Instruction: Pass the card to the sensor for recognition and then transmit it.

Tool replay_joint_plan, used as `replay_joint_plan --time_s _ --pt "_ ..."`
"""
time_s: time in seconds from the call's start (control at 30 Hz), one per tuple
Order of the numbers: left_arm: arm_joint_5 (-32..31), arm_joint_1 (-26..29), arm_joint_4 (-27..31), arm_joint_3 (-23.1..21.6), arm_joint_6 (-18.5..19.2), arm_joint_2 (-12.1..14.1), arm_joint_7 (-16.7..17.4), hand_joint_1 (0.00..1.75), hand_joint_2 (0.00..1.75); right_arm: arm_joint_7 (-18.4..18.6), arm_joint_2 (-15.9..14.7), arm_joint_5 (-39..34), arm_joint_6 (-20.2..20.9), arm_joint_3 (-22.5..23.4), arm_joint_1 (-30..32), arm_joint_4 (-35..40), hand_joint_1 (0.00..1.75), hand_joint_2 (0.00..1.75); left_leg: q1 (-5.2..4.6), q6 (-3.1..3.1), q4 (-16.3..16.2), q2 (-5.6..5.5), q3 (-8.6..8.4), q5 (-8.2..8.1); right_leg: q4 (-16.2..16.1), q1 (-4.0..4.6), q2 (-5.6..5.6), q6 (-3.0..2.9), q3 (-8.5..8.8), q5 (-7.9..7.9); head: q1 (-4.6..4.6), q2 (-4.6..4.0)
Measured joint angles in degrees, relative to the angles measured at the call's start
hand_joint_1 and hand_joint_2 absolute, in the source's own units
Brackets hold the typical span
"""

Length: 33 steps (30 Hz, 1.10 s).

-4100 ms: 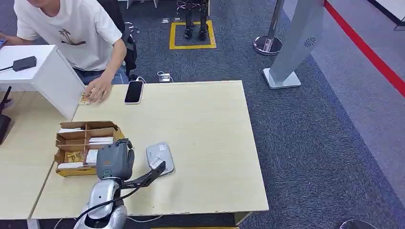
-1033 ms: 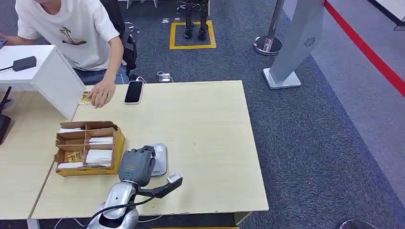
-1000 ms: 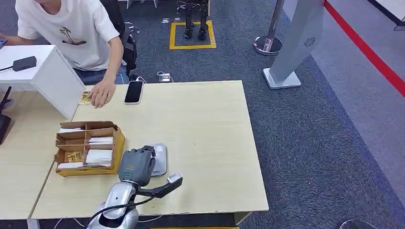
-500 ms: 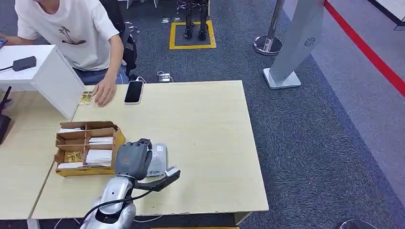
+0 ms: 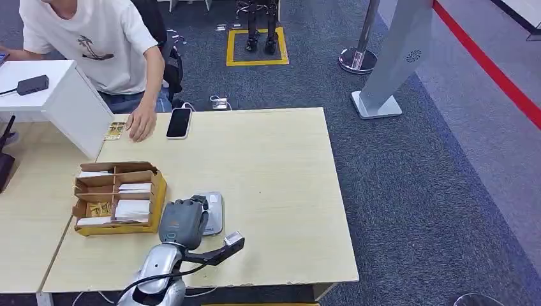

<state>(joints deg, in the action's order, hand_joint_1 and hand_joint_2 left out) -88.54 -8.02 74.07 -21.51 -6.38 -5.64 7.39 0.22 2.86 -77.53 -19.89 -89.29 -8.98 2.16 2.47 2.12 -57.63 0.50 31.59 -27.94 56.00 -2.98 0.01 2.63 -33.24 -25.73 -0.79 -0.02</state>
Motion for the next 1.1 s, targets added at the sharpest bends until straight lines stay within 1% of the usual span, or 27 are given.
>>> replay_joint_plan --time_s 0.4,0.83,0.9,1.0,1.1 --pt "0.0 0.7 -1.6 0.0 -0.8 -1.3 -0.5 1.75 1.75 0.0 0.0 -0.4 0.0 0.0 0.0 0.0 0.0 0.0 0.0 0.0 0.0 0.0 0.0 0.0 0.0 0.0 0.0 0.0 0.01 0.0 0.0 -0.02" --pt "0.0 0.8 -1.9 0.0 -0.7 -1.6 -1.1 1.75 1.75 -0.5 0.0 -1.2 0.0 0.0 0.0 0.0 0.0 0.0 0.0 0.0 0.0 0.0 -0.01 0.0 0.0 0.0 0.0 0.0 0.02 0.0 0.0 0.0" --pt "0.0 0.8 -2.1 0.0 -1.2 -1.6 -1.1 1.75 1.75 -0.5 0.0 -1.3 0.0 0.0 0.0 0.0 0.0 0.0 0.0 0.0 0.0 0.0 -0.01 0.0 0.0 0.0 0.0 0.0 0.02 0.0 0.0 -0.02" --pt "0.0 0.8 -2.2 0.0 -2.3 -1.6 -0.3 1.75 1.75 -0.4 0.0 -1.2 -0.1 0.0 0.0 0.0 0.0 0.0 0.0 0.0 0.0 0.0 -0.01 0.0 0.0 0.0 0.0 0.0 0.02 0.0 0.0 0.0" --pt "0.0 0.8 -0.7 0.3 -2.3 -1.3 1.0 1.75 1.75 -0.2 -0.1 -0.8 -0.1 0.0 0.0 0.0 0.0 0.0 0.0 0.0 0.0 0.0 -0.01 0.01 0.0 0.0 0.0 0.0 0.01 0.0 0.0 -0.02"
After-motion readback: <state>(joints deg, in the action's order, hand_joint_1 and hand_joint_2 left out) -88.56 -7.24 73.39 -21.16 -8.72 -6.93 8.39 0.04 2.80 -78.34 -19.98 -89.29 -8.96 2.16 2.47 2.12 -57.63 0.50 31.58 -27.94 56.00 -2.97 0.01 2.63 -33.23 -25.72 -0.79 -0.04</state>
